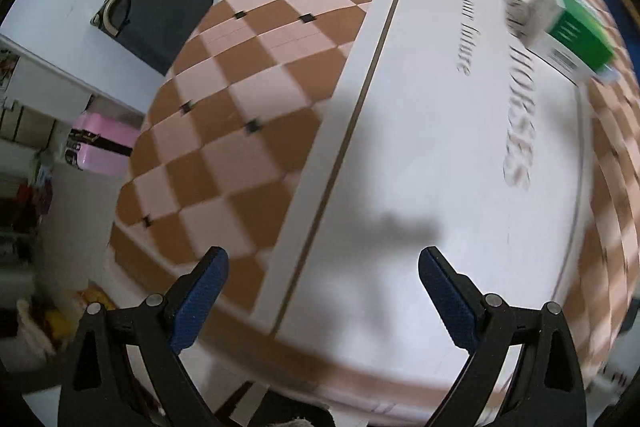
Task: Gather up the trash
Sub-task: 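Grasp the green medicine box with the left tool while the right tool grasps the blue plastic bag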
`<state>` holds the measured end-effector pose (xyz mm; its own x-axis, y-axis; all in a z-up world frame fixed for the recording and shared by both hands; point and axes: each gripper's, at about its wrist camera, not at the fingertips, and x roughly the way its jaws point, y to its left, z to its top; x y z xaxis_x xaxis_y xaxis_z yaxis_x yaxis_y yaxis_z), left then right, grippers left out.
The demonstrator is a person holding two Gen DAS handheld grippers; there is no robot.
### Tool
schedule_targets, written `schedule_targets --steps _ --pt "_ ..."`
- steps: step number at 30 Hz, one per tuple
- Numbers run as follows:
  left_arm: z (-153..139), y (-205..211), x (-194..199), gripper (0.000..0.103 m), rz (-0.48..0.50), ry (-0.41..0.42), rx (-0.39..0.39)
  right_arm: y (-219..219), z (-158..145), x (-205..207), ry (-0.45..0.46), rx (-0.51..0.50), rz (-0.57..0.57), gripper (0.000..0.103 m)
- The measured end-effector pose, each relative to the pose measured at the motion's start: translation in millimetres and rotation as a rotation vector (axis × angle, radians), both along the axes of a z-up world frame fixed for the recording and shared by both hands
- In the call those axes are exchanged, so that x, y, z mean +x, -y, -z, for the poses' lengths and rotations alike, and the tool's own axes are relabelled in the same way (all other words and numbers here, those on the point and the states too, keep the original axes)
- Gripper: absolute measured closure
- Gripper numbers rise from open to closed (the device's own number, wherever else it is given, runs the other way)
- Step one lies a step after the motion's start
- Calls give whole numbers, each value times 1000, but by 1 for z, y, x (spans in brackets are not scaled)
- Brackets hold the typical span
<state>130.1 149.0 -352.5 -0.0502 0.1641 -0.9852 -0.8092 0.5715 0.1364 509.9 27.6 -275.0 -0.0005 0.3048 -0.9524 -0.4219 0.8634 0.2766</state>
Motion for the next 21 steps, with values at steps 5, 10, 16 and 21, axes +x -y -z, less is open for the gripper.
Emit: schedule_targets --steps 5,10,16,21 --pt "20 -24 35 6 -47 -57 7 -51 41 89 -14 -38 -15 16" --pt "30 -34 49 6 -66 -94 3 -91 77 115 -25 -75 -58 24" --pt "28 -42 54 6 -80 -125 2 -109 96 106 3 -119 -116 71" --pt "-11 -46 82 6 -46 -24 14 -91 90 108 5 -74 -114 90"
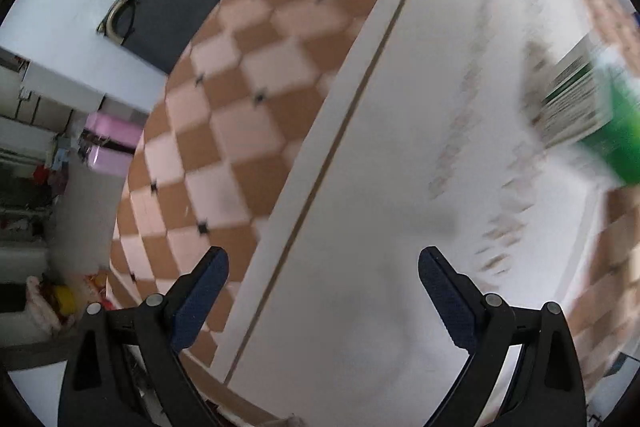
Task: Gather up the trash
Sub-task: 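Grasp the green medicine box with the left tool while the right tool grasps the blue plastic bag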
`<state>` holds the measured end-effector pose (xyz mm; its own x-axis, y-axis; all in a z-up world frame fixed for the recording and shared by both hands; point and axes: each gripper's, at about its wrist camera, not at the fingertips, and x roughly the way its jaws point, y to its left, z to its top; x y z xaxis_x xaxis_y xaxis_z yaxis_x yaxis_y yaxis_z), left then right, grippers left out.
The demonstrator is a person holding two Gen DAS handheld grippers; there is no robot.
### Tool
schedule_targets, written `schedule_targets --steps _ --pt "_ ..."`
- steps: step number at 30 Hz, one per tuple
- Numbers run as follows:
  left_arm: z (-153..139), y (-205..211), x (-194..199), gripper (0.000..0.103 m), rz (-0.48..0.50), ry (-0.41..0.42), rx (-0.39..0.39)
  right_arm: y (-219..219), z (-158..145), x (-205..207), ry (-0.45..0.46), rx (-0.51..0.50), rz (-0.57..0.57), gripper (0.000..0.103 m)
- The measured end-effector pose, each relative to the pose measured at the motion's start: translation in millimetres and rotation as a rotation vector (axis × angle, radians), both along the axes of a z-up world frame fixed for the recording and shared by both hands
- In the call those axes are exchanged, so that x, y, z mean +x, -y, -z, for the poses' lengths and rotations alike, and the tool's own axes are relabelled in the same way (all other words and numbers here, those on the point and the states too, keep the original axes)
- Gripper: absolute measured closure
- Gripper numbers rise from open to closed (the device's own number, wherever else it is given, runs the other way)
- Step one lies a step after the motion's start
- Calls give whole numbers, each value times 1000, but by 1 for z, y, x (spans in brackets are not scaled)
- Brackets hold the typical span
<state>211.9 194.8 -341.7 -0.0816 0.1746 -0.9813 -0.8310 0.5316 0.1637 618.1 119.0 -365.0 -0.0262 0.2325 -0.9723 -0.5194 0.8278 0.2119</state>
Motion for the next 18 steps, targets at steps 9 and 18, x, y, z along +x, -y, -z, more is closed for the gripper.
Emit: schedule_targets --steps 9,18 --pt "-53 23 121 6 230 214 -111 81 -21 25 -1 7 138 91" --pt "-3 50 186 6 445 64 -181 116 -6 40 -89 9 185 22"
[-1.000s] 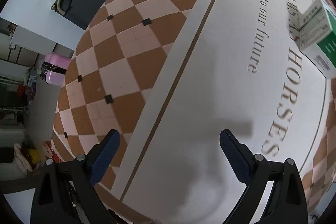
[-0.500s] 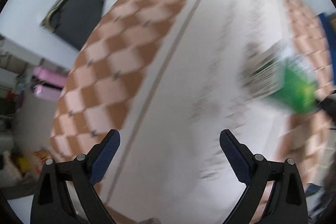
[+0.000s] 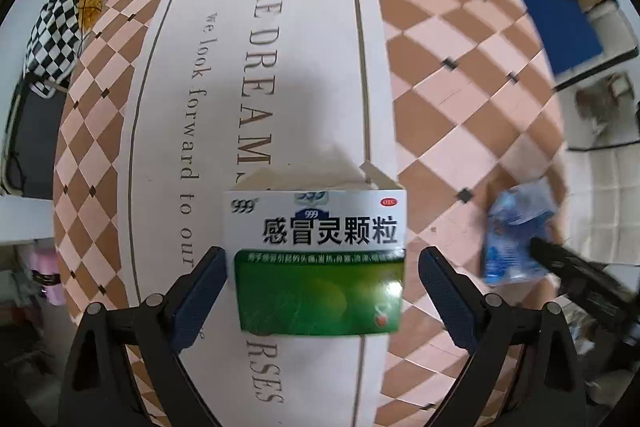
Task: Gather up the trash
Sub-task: 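Grasp the green medicine box with the left tool while the right tool grasps the blue plastic bag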
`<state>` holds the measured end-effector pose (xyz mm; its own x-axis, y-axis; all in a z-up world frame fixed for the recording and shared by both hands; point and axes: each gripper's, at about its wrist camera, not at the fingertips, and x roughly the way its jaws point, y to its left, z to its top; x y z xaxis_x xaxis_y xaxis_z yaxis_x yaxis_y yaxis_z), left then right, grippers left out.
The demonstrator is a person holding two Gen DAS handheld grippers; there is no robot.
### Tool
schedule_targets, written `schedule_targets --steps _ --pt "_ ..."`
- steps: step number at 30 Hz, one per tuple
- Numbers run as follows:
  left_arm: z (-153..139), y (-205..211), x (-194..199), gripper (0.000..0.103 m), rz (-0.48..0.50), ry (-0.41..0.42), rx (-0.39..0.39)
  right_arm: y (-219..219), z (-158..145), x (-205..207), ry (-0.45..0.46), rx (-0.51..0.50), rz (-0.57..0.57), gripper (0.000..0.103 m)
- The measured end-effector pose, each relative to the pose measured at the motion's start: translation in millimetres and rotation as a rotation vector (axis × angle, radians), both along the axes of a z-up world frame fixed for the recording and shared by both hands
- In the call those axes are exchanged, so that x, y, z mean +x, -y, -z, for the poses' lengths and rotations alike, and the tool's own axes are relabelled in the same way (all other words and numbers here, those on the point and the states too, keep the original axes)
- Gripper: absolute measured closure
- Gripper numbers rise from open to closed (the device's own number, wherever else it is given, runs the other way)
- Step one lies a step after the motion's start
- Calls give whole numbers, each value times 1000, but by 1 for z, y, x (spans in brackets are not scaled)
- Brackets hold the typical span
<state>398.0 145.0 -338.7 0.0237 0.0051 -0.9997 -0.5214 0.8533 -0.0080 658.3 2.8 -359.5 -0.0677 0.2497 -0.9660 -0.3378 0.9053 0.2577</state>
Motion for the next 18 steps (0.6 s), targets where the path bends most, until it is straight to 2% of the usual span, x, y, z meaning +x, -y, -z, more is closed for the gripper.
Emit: schedule_targets --steps 5,8,9,11,16,18 --pt "29 -3 3 7 -4 -64 -15 -10 4 1 3 -1 -20 22" --pt "40 -4 3 7 -12 -71 -24 -26 5 -1 27 -18 -49 22" --pt "41 -5 2 7 -16 -67 -22 -31 5 -2 34 -27 -60 22" --pt "43 -6 0 17 -26 -55 -15 -39 7 -4 46 -42 -83 22" --pt "40 -5 -9 19 -38 -20 8 -49 11 -7 74 -81 -98 23" --pt "37 -4 -10 19 -33 -10 33 -49 11 -8 90 -102 -99 31"
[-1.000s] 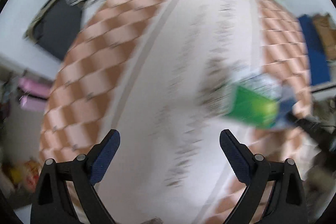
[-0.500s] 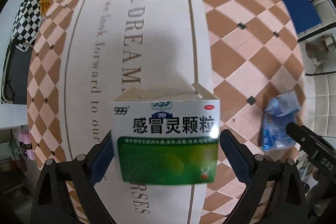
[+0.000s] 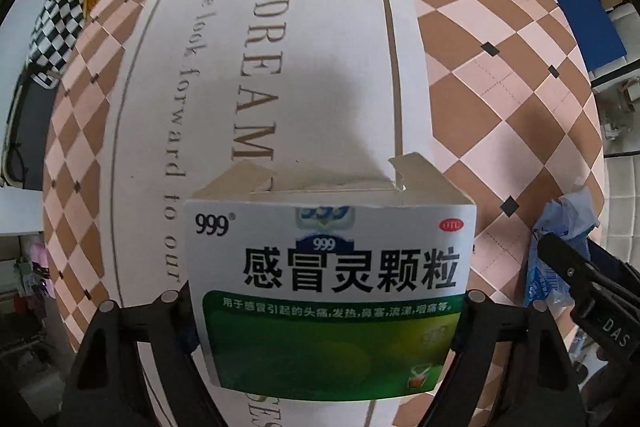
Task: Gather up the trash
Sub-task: 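Grasp the green medicine box with the left tool while the right tool grasps the blue plastic bag, then carry the medicine box and plastic bag over the bin and release both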
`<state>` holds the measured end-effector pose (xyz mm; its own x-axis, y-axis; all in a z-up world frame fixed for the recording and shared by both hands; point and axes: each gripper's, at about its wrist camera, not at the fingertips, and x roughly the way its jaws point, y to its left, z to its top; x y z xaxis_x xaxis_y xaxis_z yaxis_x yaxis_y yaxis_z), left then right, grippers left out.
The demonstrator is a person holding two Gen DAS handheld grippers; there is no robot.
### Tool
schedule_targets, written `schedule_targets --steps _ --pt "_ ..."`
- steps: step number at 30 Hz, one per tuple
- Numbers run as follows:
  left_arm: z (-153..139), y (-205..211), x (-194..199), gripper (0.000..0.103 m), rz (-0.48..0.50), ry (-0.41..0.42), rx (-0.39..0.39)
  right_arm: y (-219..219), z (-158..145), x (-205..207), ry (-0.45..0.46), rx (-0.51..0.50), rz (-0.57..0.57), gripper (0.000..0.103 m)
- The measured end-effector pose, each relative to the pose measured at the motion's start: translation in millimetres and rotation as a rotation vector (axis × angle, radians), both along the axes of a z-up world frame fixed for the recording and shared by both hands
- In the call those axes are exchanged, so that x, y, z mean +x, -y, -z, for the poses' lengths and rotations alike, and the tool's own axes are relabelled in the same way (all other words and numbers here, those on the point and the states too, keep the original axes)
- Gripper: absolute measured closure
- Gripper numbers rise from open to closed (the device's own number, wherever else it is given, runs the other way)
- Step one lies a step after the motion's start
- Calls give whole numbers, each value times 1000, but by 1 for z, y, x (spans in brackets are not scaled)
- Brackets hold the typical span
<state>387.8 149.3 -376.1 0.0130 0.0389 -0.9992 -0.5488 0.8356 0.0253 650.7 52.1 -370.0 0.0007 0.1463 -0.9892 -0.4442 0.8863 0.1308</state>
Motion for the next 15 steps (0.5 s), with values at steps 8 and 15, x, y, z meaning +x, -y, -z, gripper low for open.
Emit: schedule_targets --steps 8,15 --pt "-22 7 -17 19 -2 58 45 4 -5 -4 32 10 -30 67" --pt "-55 23 -38 19 0 99 91 14 -21 -21 40 59 -34 72"
